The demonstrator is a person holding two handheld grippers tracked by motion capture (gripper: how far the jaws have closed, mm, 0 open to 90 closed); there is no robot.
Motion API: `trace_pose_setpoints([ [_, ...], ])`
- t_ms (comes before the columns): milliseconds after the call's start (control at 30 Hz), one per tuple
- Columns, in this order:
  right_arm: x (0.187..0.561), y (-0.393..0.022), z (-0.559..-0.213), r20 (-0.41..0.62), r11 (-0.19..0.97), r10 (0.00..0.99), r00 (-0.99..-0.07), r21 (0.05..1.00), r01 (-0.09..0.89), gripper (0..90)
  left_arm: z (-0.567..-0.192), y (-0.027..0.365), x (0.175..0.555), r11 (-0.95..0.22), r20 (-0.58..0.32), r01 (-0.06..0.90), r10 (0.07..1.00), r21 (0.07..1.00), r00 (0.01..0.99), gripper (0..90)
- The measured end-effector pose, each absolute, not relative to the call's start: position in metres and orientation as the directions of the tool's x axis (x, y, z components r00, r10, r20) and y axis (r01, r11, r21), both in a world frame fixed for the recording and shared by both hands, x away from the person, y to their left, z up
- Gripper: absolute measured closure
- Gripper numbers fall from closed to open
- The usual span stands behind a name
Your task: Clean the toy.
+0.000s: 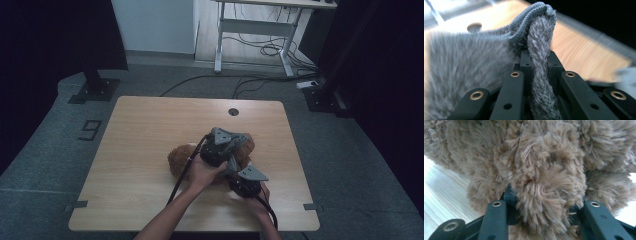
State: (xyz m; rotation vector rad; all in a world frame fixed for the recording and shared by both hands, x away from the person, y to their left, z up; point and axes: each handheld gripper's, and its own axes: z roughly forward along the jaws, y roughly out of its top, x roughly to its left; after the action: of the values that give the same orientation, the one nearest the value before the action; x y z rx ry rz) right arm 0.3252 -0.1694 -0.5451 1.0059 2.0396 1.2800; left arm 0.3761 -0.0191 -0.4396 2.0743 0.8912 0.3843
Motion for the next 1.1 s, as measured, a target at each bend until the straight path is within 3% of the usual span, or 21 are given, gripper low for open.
trace_pose_setpoints([
  [100, 0.326, -0.17, -0.546, -0.044, 0.277, 0.811, -0.584, 0.907, 0.317, 55.7, -0.454, -0.016, 0.38, -0.375, -0.062, 0.461, 0.718, 0.804, 0.693, 79.5],
  [400, 0.327, -0.171, -0.546, -0.03, 0.266, 0.811, -0.584, 0.908, 0.323, 55.5, -0.453, 0.021, 0.368, -0.399, 0.03, 0.441, 0.768, 0.804, 0.64, 79.5],
  [733, 0.327, -0.17, -0.546, -0.02, 0.254, 0.813, -0.582, 0.911, 0.324, 55.1, -0.45, 0.082, 0.347, -0.326, -0.008, 0.43, 0.789, 0.842, 0.615, 79.6],
  [1100, 0.327, -0.171, -0.547, -0.019, 0.255, 0.813, -0.582, 0.91, 0.326, 55.0, -0.464, 0.158, 0.351, -0.24, -0.039, 0.515, 0.88, 0.823, 0.474, 79.4],
])
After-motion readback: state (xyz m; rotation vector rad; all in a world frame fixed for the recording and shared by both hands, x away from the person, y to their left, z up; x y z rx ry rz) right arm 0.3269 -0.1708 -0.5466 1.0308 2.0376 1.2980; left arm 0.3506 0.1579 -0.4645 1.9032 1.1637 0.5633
